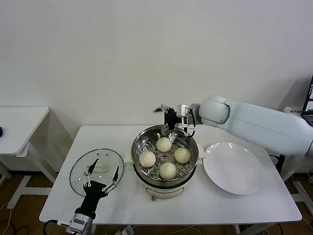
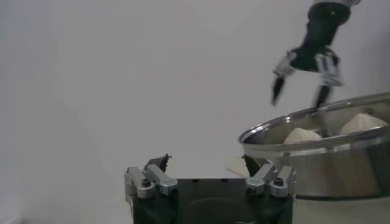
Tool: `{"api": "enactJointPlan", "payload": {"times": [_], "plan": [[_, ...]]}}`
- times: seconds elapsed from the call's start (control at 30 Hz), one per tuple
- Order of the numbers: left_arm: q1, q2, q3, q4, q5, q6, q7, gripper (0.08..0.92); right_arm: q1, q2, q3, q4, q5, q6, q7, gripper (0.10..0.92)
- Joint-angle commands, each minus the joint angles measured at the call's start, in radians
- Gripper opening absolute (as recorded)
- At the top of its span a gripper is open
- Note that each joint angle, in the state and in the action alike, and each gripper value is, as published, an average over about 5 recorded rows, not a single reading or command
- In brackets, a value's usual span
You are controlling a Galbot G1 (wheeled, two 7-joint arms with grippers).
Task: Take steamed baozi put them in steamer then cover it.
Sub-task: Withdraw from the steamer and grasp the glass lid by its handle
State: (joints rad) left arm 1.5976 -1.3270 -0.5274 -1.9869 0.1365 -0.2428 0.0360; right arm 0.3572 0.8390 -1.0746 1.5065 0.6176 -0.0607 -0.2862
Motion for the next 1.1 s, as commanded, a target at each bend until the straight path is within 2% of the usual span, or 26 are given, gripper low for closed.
{"api": "enactJointPlan", "payload": {"times": [0.03, 0.23, 0.47, 0.63, 0.83, 1.1], "plan": [[-0.014, 0.007, 0.000, 0.006, 0.180, 0.014, -0.054, 0.823, -0.649, -0.065, 0.736, 0.031, -0.062, 0.275, 0.623, 0.823], [-0.057, 0.009, -0.003, 0.037, 0.281, 0.030, -0.115, 0.823, -1.016, 0.018, 1.134, 0.025, -0.165, 0.332, 0.675, 0.823], [-0.103, 0.028, -0.032, 0.126, 0.601, 0.021, -0.184, 0.823, -1.347, 0.148, 1.427, 0.028, -0.274, 0.369, 0.678, 0.823], [-0.148, 0.059, -0.068, 0.242, 0.877, 0.017, -0.262, 0.823, -1.483, 0.216, 1.535, 0.023, -0.295, 0.406, 0.635, 0.823], [-0.168, 0.091, -0.097, 0.362, 1.149, 0.037, -0.310, 0.823, -1.568, 0.255, 1.589, 0.029, -0.295, 0.424, 0.596, 0.823], [-0.194, 0.088, -0.086, 0.463, 1.335, 0.082, -0.382, 0.823, -1.599, 0.268, 1.606, 0.026, -0.298, 0.426, 0.576, 0.823]]}}
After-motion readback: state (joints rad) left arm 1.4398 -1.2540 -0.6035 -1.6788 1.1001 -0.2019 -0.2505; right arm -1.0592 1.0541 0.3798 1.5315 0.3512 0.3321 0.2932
